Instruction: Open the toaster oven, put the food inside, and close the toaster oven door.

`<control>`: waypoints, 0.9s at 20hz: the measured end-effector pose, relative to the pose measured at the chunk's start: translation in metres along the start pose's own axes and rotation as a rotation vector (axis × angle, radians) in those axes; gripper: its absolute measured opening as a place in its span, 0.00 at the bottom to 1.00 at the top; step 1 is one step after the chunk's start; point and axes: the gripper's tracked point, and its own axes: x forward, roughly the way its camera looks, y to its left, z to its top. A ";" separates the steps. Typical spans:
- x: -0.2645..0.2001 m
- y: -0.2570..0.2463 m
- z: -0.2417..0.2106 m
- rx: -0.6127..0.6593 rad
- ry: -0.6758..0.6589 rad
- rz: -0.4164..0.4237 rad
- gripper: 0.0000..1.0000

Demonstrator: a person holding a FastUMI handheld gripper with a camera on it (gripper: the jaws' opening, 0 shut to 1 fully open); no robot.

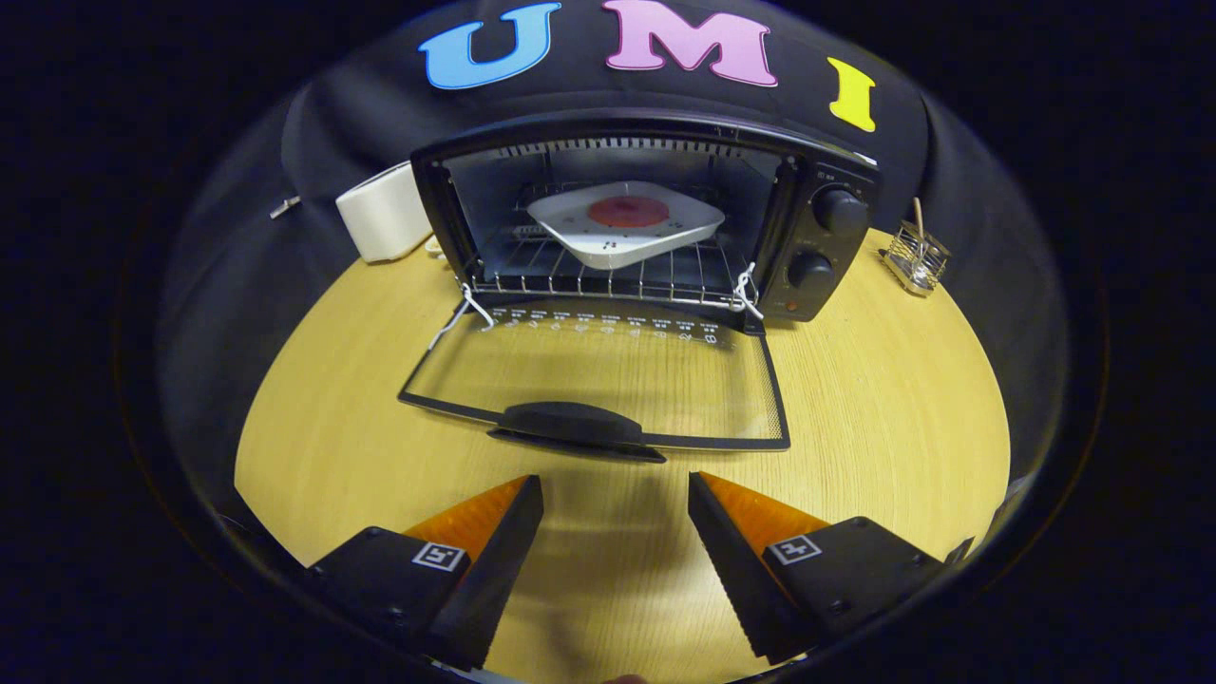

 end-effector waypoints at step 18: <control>0.025 0.002 0.020 -0.021 -0.037 -0.072 0.99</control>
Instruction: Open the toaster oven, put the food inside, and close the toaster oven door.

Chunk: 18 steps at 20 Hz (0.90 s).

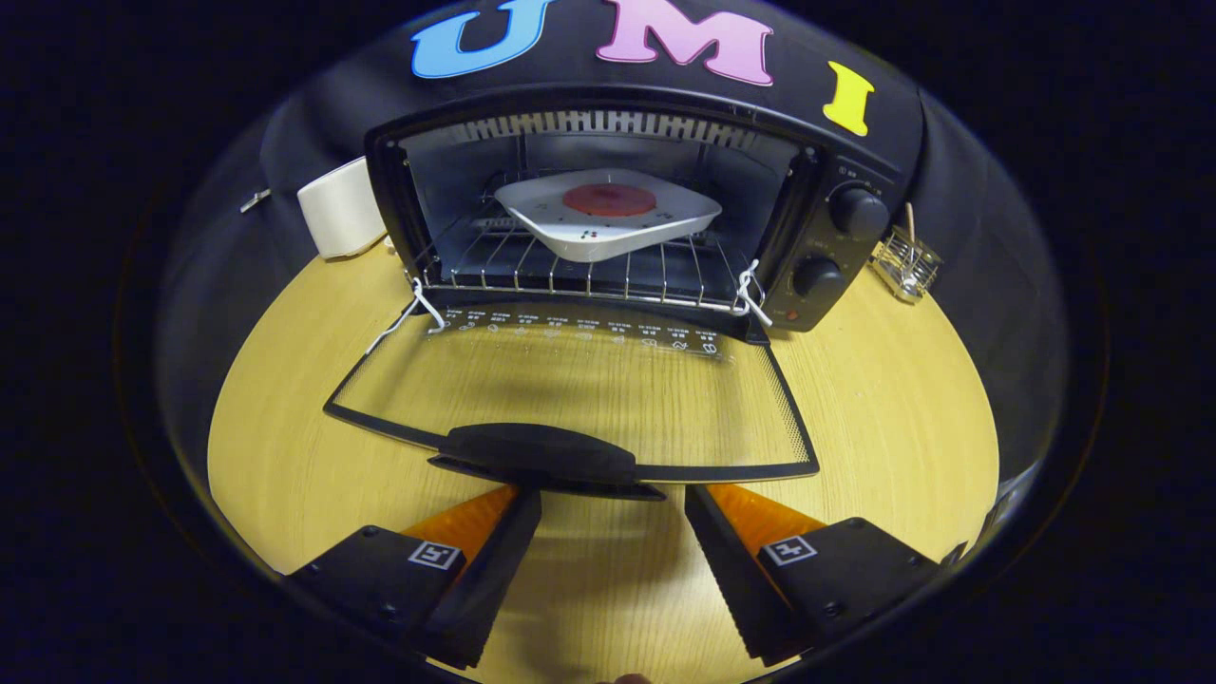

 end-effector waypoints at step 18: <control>-0.182 -0.098 0.240 0.000 -0.723 0.035 0.99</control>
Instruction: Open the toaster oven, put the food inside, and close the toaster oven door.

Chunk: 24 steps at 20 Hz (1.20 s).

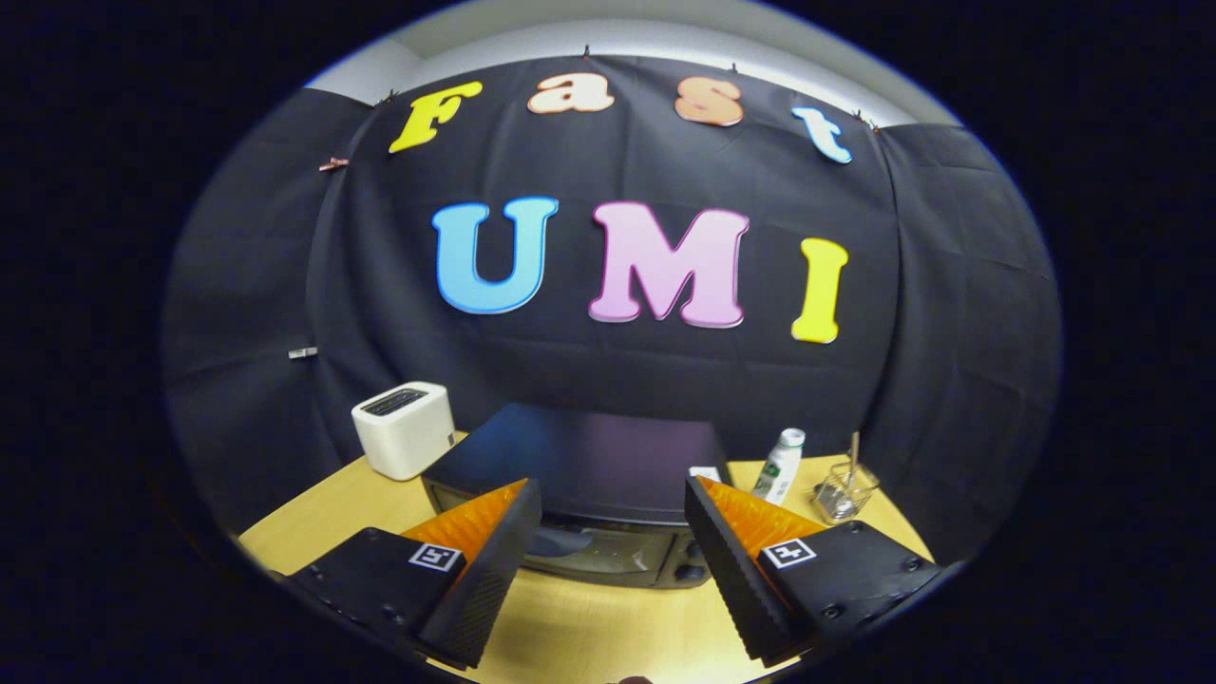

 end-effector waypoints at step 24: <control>-0.098 -0.181 0.019 0.094 -0.067 -0.295 0.99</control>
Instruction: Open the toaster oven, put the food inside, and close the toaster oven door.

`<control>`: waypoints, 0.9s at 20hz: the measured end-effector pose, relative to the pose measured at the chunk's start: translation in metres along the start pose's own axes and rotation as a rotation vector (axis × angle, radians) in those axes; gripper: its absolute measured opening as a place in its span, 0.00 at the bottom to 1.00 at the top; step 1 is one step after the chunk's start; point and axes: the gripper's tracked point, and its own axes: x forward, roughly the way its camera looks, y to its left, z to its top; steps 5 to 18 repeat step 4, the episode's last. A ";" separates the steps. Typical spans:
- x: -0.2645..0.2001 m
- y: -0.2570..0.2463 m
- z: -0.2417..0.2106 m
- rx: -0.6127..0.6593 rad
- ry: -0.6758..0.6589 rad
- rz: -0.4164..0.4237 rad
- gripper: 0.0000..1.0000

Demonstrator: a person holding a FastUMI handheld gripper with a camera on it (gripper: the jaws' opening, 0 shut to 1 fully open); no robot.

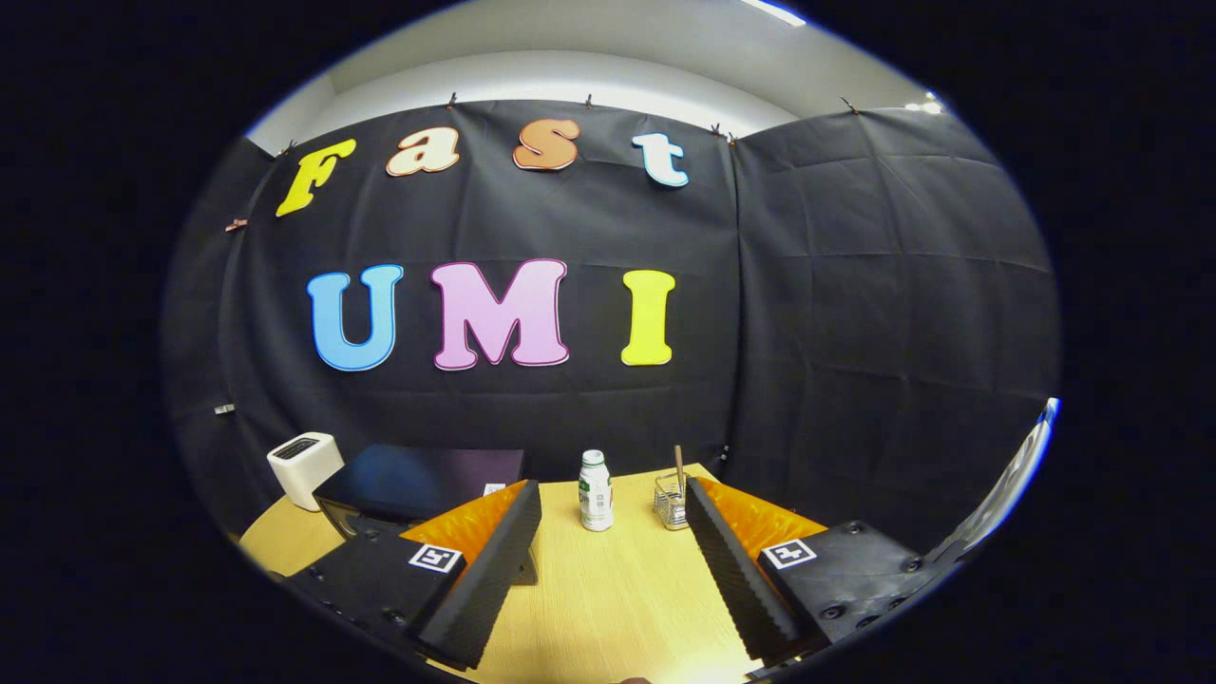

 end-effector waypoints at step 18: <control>0.003 0.012 0.003 -0.002 0.003 0.032 0.99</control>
